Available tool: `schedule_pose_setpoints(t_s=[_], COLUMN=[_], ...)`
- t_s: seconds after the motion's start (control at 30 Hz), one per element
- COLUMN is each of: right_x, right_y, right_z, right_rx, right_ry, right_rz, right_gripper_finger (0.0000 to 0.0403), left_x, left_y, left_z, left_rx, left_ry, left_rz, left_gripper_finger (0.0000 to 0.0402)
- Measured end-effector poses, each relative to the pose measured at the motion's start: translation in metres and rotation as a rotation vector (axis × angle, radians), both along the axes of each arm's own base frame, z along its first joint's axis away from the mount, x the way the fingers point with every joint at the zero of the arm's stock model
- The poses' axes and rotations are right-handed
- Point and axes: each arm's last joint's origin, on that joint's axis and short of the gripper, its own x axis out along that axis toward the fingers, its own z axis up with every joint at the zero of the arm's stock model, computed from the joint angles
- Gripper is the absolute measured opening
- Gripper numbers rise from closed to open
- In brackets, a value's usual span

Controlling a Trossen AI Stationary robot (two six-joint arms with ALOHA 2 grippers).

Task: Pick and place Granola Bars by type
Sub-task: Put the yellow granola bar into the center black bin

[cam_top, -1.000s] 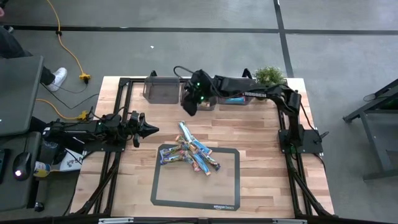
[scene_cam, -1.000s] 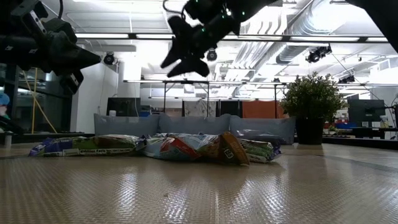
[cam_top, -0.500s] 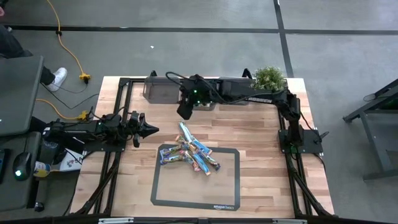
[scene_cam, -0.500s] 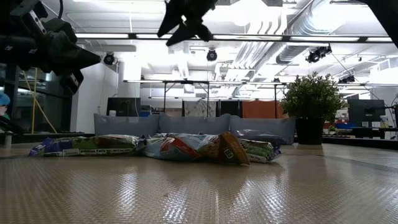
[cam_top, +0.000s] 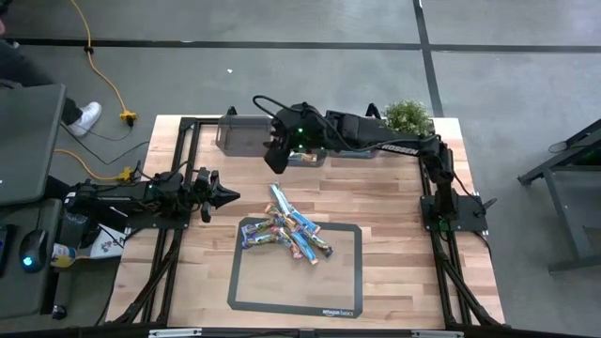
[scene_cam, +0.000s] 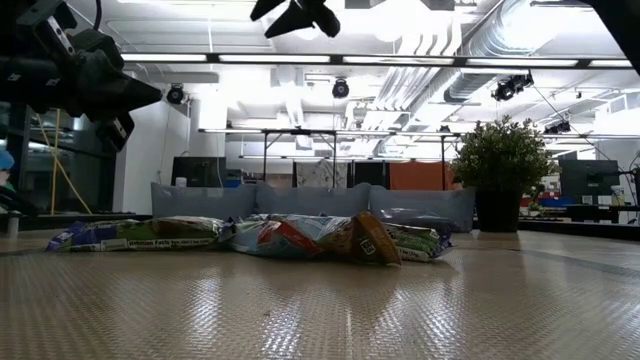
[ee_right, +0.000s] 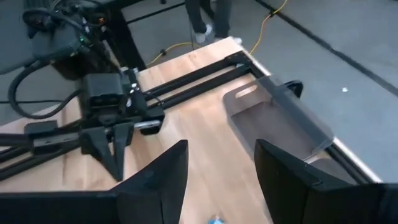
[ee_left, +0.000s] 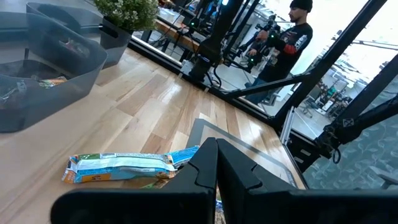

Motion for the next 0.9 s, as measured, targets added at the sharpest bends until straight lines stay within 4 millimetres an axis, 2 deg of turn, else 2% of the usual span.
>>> schedule_pose_setpoints(t_s=[0.4, 0.5, 0.77, 0.9], right_x=[0.036, 0.044, 0.059, 0.059], right_y=[0.018, 0.019, 0.018, 0.018], right_z=[-0.045, -0.062, -0.125, -0.149], right_rx=[0.128, 0.151, 0.257, 0.322], right_ry=[0.032, 0.070, 0.282, 0.382], right_rz=[0.115, 0.133, 0.089, -0.006], right_gripper_finger=[0.0168, 0.0168, 0.0168, 0.0168], left_x=[0.000, 0.000, 0.000, 0.000], left_y=[0.000, 0.000, 0.000, 0.000], left_z=[0.000, 0.000, 0.000, 0.000], left_rx=[0.000, -0.001, -0.001, -0.001], left_ry=[0.001, 0.002, 0.002, 0.002], left_rz=[-0.004, -0.012, -0.016, -0.016], left_gripper_finger=[0.0001, 0.0001, 0.0001, 0.0001])
